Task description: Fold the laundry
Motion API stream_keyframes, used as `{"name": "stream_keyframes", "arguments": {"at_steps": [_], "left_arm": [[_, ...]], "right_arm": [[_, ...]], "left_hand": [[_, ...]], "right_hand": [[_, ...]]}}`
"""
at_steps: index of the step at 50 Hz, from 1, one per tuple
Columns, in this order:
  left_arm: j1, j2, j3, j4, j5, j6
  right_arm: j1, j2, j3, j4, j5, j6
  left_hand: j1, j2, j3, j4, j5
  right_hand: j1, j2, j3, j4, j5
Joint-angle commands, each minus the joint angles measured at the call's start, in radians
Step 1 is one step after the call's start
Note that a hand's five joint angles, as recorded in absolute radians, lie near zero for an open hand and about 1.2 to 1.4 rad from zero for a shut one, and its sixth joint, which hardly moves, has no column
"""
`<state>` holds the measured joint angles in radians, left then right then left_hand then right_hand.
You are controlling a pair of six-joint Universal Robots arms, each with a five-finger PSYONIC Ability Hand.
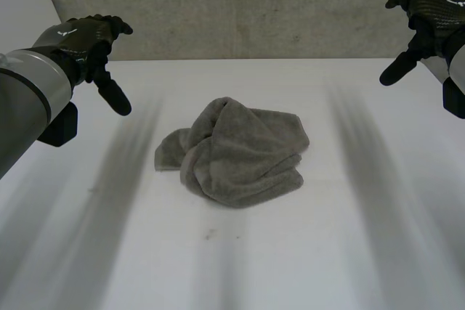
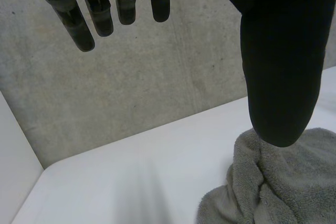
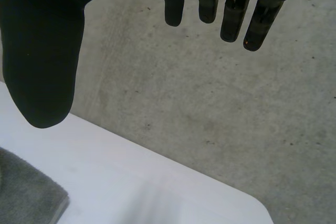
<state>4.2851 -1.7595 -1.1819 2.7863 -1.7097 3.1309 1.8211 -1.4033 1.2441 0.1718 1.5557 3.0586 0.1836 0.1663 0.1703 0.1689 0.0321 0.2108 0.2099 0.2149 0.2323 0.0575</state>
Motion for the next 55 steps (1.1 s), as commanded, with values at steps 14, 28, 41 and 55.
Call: {"name": "stream_keyframes", "arguments": {"at_steps": [14,28,41,55], "left_arm": [[0.045,-0.176,-0.018,0.159,0.022,0.017],[0.085,-0.334,-0.025,0.243,0.082,0.070],[0.099,-0.324,-0.039,0.257,0.085,0.089],[0.099,-0.331,-0.055,0.259,0.091,0.087]], "right_arm": [[0.299,0.228,0.052,0.101,-0.244,-0.305],[0.461,0.547,-0.098,-0.164,-0.162,-0.069],[0.506,0.742,-0.279,-0.184,-0.022,-0.127],[0.494,0.302,-0.295,-0.169,-0.134,-0.159]], "left_hand": [[0.018,0.035,0.031,0.033,-0.005],[0.033,0.050,0.046,0.048,0.010],[0.030,0.047,0.043,0.045,0.007],[0.018,0.035,0.031,0.033,-0.005]], "right_hand": [[-0.036,-0.035,-0.040,-0.058,-0.058],[-0.036,-0.035,-0.040,-0.058,-0.058],[0.922,0.923,0.918,0.901,0.901],[1.185,1.186,1.181,1.164,1.164]]}}
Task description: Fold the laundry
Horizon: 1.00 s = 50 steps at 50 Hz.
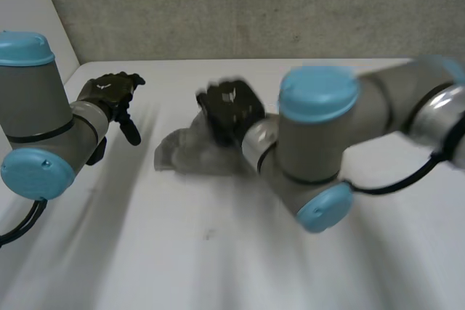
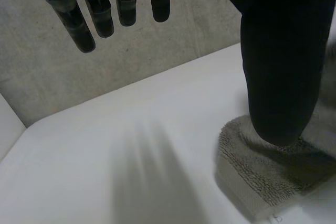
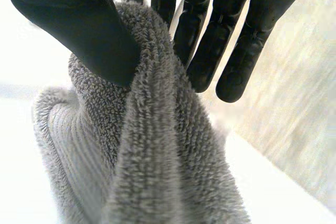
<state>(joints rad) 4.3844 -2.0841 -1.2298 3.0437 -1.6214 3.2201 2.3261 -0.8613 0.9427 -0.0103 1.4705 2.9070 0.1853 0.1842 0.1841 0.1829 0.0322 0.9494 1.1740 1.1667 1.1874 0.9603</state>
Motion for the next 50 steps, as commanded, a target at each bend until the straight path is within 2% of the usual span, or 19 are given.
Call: {"name": "stream_keyframes", "arguments": {"at_steps": [1,7,12,19,27,32,34,35,36,37,38,41,42,44,45,47,48,50], "left_arm": [[0.000,-0.007,-0.007,0.001,0.003,-0.002],[-0.003,-0.014,-0.033,0.006,0.053,-0.011],[-0.026,-0.031,-0.057,0.009,0.115,-0.040],[-0.103,-0.077,-0.083,0.009,0.198,-0.207],[-0.135,-0.120,-0.100,0.033,0.213,-0.296],[-0.164,-0.142,-0.103,0.038,0.225,-0.292],[-0.166,-0.149,-0.103,0.040,0.221,-0.292],[-0.166,-0.160,-0.102,0.043,0.219,-0.292],[-0.166,-0.160,-0.102,0.043,0.219,-0.292],[-0.166,-0.166,-0.102,0.049,0.216,-0.293],[-0.166,-0.168,-0.100,0.059,0.210,-0.293],[-0.160,-0.148,-0.096,0.081,0.160,-0.293],[-0.160,-0.148,-0.096,0.081,0.159,-0.293],[-0.149,-0.072,-0.086,0.084,0.083,-0.283],[-0.149,-0.071,-0.086,0.084,0.083,-0.282],[-0.125,0.043,-0.089,0.080,0.034,-0.241],[-0.125,0.044,-0.089,0.080,0.034,-0.241],[-0.085,0.160,-0.105,0.058,0.029,-0.157]], "right_arm": [[-0.017,-0.287,0.010,0.021,-0.053,-0.015],[-0.086,-0.410,0.034,0.041,-0.073,-0.028],[-0.094,-0.440,0.076,0.042,-0.116,-0.015],[-0.090,-0.453,0.125,0.042,-0.124,-0.014],[-0.087,-0.499,0.169,0.050,-0.124,-0.002],[-0.096,-0.582,0.183,0.049,-0.128,0.047],[-0.096,-0.591,0.185,0.049,-0.128,0.060],[-0.096,-0.591,0.185,0.049,-0.128,0.060],[-0.097,-0.596,0.191,0.050,-0.128,0.069],[-0.099,-0.599,0.202,0.050,-0.127,0.067],[-0.099,-0.599,0.202,0.050,-0.127,0.067],[-0.113,-0.610,0.231,0.055,-0.119,0.061],[-0.138,-0.616,0.248,0.064,-0.121,0.058],[-0.177,-0.621,0.265,0.076,-0.124,0.057],[-0.227,-0.621,0.278,0.091,-0.137,0.057],[-0.275,-0.621,0.289,0.099,-0.142,0.058],[-0.324,-0.621,0.301,0.114,-0.154,0.057],[-0.364,-0.621,0.311,0.130,-0.176,0.057]], "left_hand": [[0.016,0.018,0.018,0.019,-0.005],[0.022,0.023,0.024,0.025,0.001],[0.019,0.020,0.021,0.022,-0.002],[0.022,0.023,0.024,0.025,0.001],[0.028,0.029,0.029,0.031,0.007],[0.057,0.058,0.059,0.060,0.036],[0.122,0.123,0.123,0.125,0.101],[0.369,0.370,0.370,0.372,0.348],[0.372,0.373,0.373,0.374,0.350],[0.904,0.905,0.905,0.906,0.882],[1.208,1.209,1.209,1.210,1.186],[1.211,1.212,1.212,1.213,1.190],[1.211,1.212,1.212,1.213,1.190],[1.211,1.212,1.212,1.213,1.190],[1.211,1.212,1.212,1.213,1.190],[1.211,1.212,1.212,1.213,1.190],[1.211,1.212,1.212,1.213,1.190],[1.211,1.212,1.212,1.213,1.190]], "right_hand": [[0.447,0.222,0.230,0.209,0.261],[0.447,0.222,0.230,0.209,0.261],[0.447,0.222,0.230,0.209,0.261],[0.447,0.222,0.230,0.209,0.261],[0.447,0.222,0.230,0.209,0.261],[0.447,0.222,0.230,0.209,0.261],[0.447,0.222,0.230,0.209,0.261],[0.447,0.222,0.230,0.209,0.261],[0.447,0.222,0.230,0.209,0.261],[0.447,0.222,0.230,0.209,0.261],[0.447,0.222,0.230,0.209,0.261],[0.447,0.222,0.230,0.209,0.261],[0.447,0.222,0.230,0.209,0.261],[0.447,0.222,0.230,0.209,0.261],[0.447,0.222,0.230,0.209,0.261],[0.447,0.222,0.230,0.209,0.261],[0.447,0.222,0.230,0.209,0.261],[0.447,0.222,0.230,0.209,0.261]]}}
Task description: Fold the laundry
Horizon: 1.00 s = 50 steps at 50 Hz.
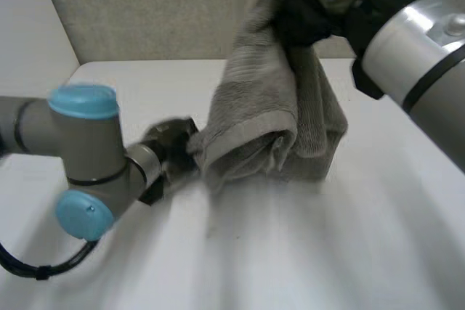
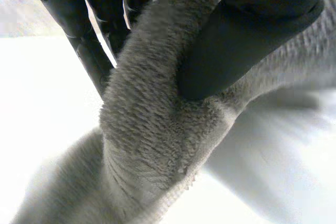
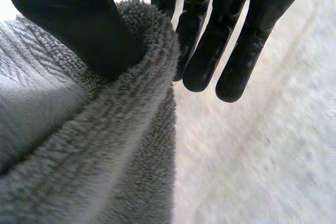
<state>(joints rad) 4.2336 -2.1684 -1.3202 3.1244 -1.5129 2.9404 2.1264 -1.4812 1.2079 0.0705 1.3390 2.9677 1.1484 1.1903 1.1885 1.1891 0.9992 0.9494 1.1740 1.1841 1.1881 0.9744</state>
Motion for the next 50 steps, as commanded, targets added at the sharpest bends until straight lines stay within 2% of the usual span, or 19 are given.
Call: {"name": "stream_keyframes", "arguments": {"at_steps": [1,5,8,12,16,22,25,27,28,30,31,32,33,35,36,37,39,44,50], "left_arm": [[0.066,0.245,-0.014,-0.023,-0.079,0.123],[0.057,0.373,-0.069,-0.084,-0.081,0.254],[0.051,0.400,-0.112,-0.124,-0.082,0.328],[0.048,0.366,-0.171,-0.182,-0.087,0.455],[0.026,0.241,-0.165,-0.182,-0.092,0.546],[0.017,0.078,-0.089,-0.101,-0.092,0.551],[0.011,-0.021,-0.033,-0.012,-0.092,0.552],[0.009,-0.091,0.033,0.092,-0.093,0.556],[0.009,-0.091,0.033,0.092,-0.093,0.556],[0.009,-0.116,0.069,0.145,-0.098,0.557],[0.009,-0.128,0.099,0.186,-0.098,0.552],[0.009,-0.129,0.116,0.218,-0.095,0.549],[0.009,-0.129,0.116,0.218,-0.095,0.549],[0.011,-0.123,0.124,0.243,-0.095,0.542],[0.011,-0.123,0.124,0.243,-0.095,0.542],[0.011,-0.114,0.118,0.237,-0.095,0.540],[0.009,-0.090,0.104,0.224,-0.093,0.539],[0.016,0.032,-0.019,0.203,-0.087,0.539],[0.040,0.153,-0.155,0.204,-0.095,0.542]], "right_arm": [[-0.192,0.001,0.051,0.067,-0.076,-0.004],[-0.237,0.028,0.067,0.129,-0.182,-0.006],[-0.270,0.174,0.058,0.230,-0.274,-0.057],[-0.286,0.249,0.050,0.313,-0.276,-0.183],[-0.286,0.359,0.026,0.359,-0.239,-0.373],[-0.276,0.486,-0.033,0.331,-0.176,-0.383],[-0.269,0.564,-0.084,0.249,-0.113,-0.381],[-0.261,0.602,-0.120,0.133,0.006,-0.360],[-0.261,0.602,-0.120,0.132,0.006,-0.360],[-0.261,0.604,-0.126,0.007,0.144,-0.335],[-0.261,0.604,-0.126,0.006,0.144,-0.335],[-0.261,0.598,-0.125,-0.052,0.194,-0.329],[-0.261,0.598,-0.125,-0.052,0.195,-0.329],[-0.258,0.570,-0.107,-0.109,0.230,-0.323],[-0.258,0.570,-0.107,-0.109,0.230,-0.323],[-0.258,0.549,-0.090,-0.107,0.229,-0.322],[-0.258,0.523,-0.062,-0.101,0.226,-0.322],[-0.231,0.348,0.144,-0.084,0.209,-0.320],[-0.210,0.283,0.283,-0.084,0.150,-0.318]], "left_hand": [[0.248,0.206,0.208,0.207,0.223],[0.248,0.206,0.208,0.207,0.223],[0.248,0.206,0.208,0.207,0.223],[0.248,0.206,0.208,0.207,0.223],[0.248,0.206,0.208,0.207,0.223],[0.248,0.206,0.208,0.207,0.223],[0.248,0.206,0.208,0.207,0.223],[0.248,0.206,0.208,0.207,0.223],[0.248,0.206,0.208,0.207,0.223],[0.248,0.206,0.208,0.207,0.223],[0.234,0.192,0.194,0.193,0.208],[-0.005,-0.047,-0.045,-0.045,-0.030],[-0.007,-0.049,-0.047,-0.048,-0.032],[-0.641,-0.683,-0.681,-0.682,-0.666],[-0.644,-0.686,-0.684,-0.685,-0.670],[-0.909,-0.951,-0.949,-0.949,-0.934],[-0.969,-1.011,-1.010,-1.010,-0.995],[-0.967,-1.009,-1.007,-1.008,-0.993],[-0.941,-0.983,-0.981,-0.982,-0.966]], "right_hand": [[0.447,0.222,0.212,0.208,0.247],[0.447,0.222,0.212,0.208,0.247],[0.447,0.222,0.212,0.208,0.247],[0.447,0.222,0.212,0.208,0.247],[0.447,0.222,0.212,0.208,0.247],[0.447,0.222,0.212,0.208,0.247],[0.447,0.222,0.212,0.208,0.247],[0.410,0.186,0.175,0.171,0.211],[0.410,0.185,0.175,0.171,0.210],[-0.052,-0.276,-0.286,-0.290,-0.251],[-0.054,-0.279,-0.289,-0.293,-0.254],[-0.319,-0.543,-0.553,-0.557,-0.518],[-0.321,-0.546,-0.556,-0.560,-0.521],[-0.713,-0.938,-0.948,-0.952,-0.913],[-0.715,-0.939,-0.949,-0.953,-0.914],[-0.775,-0.999,-1.010,-1.014,-0.974],[-0.775,-0.999,-1.010,-1.014,-0.974],[-0.775,-0.999,-1.010,-1.014,-0.974],[-0.775,-0.999,-1.010,-1.014,-0.974]]}}
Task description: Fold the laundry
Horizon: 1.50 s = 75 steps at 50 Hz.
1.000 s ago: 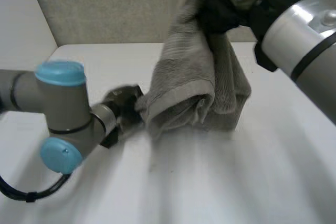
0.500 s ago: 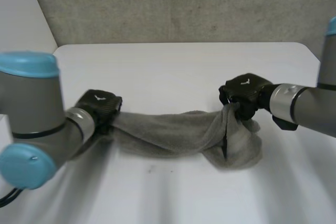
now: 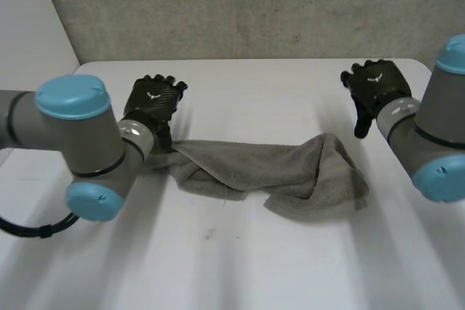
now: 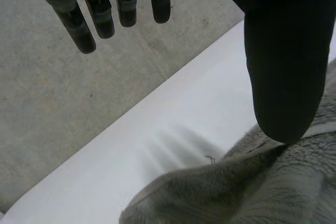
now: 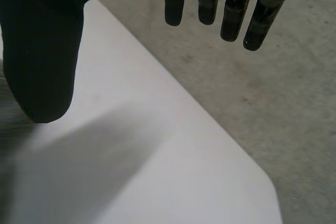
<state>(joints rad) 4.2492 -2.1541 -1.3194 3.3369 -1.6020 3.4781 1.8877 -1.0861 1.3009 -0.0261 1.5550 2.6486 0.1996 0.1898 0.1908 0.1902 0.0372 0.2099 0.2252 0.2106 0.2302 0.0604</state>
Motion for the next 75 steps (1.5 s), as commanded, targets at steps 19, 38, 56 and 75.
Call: {"name": "stream_keyframes", "arguments": {"at_steps": [19,38,56,75], "left_arm": [[0.152,-0.061,-0.023,0.030,0.034,0.010],[0.161,-0.305,0.253,0.006,0.220,0.015],[0.159,-0.345,0.281,-0.070,0.246,0.064],[0.159,-0.277,0.244,-0.154,0.229,0.125]], "right_arm": [[0.100,-0.233,0.500,-0.002,-0.251,0.149],[0.123,-0.190,0.509,-0.028,-0.248,0.151],[0.117,-0.172,0.512,-0.090,-0.225,0.137],[0.116,-0.052,0.488,-0.221,-0.096,-0.063]], "left_hand": [[0.249,0.259,0.258,0.258,0.237],[0.547,0.557,0.556,0.557,0.535],[0.651,0.661,0.660,0.660,0.639],[1.197,1.207,1.205,1.206,1.185]], "right_hand": [[0.098,0.083,0.097,0.078,0.073],[0.101,0.086,0.100,0.081,0.076],[0.163,0.147,0.162,0.142,0.138],[1.186,1.171,1.186,1.166,1.161]]}}
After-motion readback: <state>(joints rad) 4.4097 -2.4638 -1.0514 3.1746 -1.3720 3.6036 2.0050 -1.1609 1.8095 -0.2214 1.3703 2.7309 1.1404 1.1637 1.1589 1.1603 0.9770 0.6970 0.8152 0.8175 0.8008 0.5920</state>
